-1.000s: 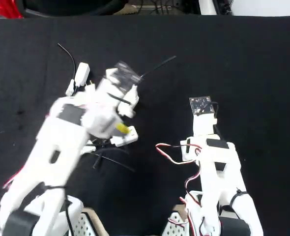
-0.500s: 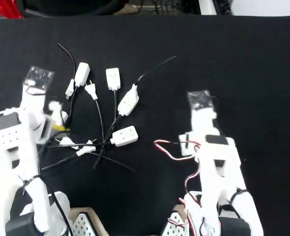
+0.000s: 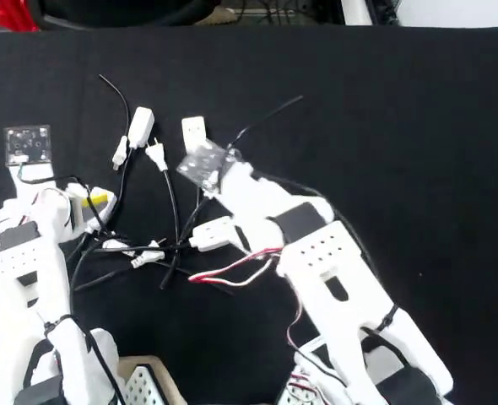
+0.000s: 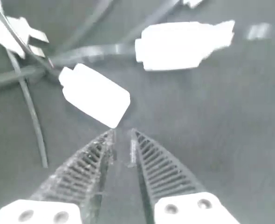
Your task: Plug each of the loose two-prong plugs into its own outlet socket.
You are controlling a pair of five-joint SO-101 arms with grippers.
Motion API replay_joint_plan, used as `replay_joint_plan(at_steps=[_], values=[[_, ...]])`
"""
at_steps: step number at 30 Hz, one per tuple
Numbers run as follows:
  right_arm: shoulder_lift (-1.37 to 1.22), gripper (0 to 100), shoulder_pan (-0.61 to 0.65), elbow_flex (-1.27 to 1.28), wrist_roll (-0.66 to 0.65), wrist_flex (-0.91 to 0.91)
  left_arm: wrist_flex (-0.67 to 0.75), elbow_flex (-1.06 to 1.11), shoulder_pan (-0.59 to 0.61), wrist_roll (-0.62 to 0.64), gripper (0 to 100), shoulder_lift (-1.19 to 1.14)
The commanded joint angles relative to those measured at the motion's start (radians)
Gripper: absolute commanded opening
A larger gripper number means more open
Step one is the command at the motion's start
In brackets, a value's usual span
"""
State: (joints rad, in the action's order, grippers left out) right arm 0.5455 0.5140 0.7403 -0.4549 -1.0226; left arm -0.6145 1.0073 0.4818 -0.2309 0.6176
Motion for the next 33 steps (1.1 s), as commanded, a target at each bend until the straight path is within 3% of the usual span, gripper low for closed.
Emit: replay_joint_plan(at_steps=[1, 7, 12, 17, 23, 28, 33], values=[[0.015, 5.2, 0.017, -0.093, 0.081, 0.014, 0.02, -0.091, -0.084, 0.126, 40, -0.006], [0.015, 8.1, -0.216, -0.065, 0.141, 0.015, -0.095, -0.414, -0.285, 0.31, 40, -0.331], [0.016, 7.9, -0.35, 0.107, 0.141, 0.147, -0.281, -0.792, -0.314, 0.439, 40, -0.736], [0.012, 7.9, -0.39, 0.18, 0.14, 0.285, -0.434, -1.067, -0.331, 0.499, 37, -0.954], [0.007, 7.8, -0.387, 0.223, 0.135, 0.348, -0.476, -1.152, -0.395, 0.522, 26, -1.039], [0.007, 7.8, -0.385, 0.232, 0.133, 0.364, -0.466, -1.178, -0.433, 0.531, 26, -1.048], [0.007, 7.8, -0.385, 0.234, 0.133, 0.374, -0.399, -1.199, -0.437, 0.641, 26, -1.094]])
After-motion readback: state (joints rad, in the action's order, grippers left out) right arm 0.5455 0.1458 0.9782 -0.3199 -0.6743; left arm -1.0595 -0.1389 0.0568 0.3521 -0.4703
